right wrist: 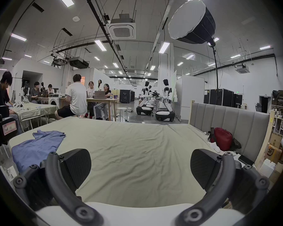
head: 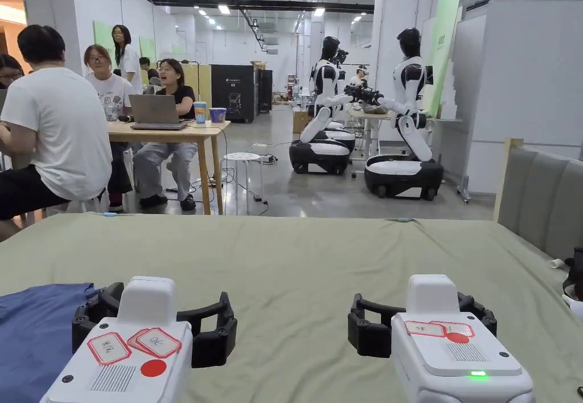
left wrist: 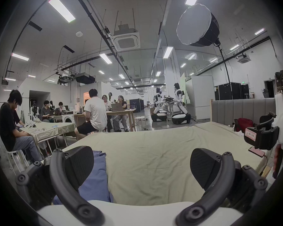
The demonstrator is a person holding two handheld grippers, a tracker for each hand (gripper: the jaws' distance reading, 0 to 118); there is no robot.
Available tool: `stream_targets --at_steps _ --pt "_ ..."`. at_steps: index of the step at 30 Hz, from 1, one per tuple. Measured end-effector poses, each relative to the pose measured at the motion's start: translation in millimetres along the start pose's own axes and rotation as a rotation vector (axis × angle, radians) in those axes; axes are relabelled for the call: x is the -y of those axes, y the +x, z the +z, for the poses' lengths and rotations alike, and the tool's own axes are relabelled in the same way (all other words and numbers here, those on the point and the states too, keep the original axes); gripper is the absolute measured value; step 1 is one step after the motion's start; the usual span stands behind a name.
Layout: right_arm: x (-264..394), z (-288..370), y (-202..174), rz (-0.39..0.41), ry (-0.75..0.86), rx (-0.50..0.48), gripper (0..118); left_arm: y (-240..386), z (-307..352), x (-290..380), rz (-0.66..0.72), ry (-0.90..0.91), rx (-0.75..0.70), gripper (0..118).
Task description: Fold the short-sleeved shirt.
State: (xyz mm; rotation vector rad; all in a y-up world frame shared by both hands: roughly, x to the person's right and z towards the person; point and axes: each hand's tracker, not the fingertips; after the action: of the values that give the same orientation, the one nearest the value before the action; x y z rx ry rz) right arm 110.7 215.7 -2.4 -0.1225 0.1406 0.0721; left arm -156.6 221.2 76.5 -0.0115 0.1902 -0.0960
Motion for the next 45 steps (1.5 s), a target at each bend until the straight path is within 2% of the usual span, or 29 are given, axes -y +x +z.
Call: stream_targets --at_steps 20,25,45 --pt "-2.7 1.1 2.0 0.014 0.019 0.007 118 -0.4 -1.1 -2.0 0.002 0.003 0.012 118" --pt "-3.4 0.3 5.0 -0.015 0.015 0.001 118 0.7 -2.6 -1.8 0.001 -0.004 0.011 118" --pt "3.6 -1.4 7.6 -0.018 0.003 0.011 118 2.2 -3.7 5.5 0.000 -0.011 0.010 118"
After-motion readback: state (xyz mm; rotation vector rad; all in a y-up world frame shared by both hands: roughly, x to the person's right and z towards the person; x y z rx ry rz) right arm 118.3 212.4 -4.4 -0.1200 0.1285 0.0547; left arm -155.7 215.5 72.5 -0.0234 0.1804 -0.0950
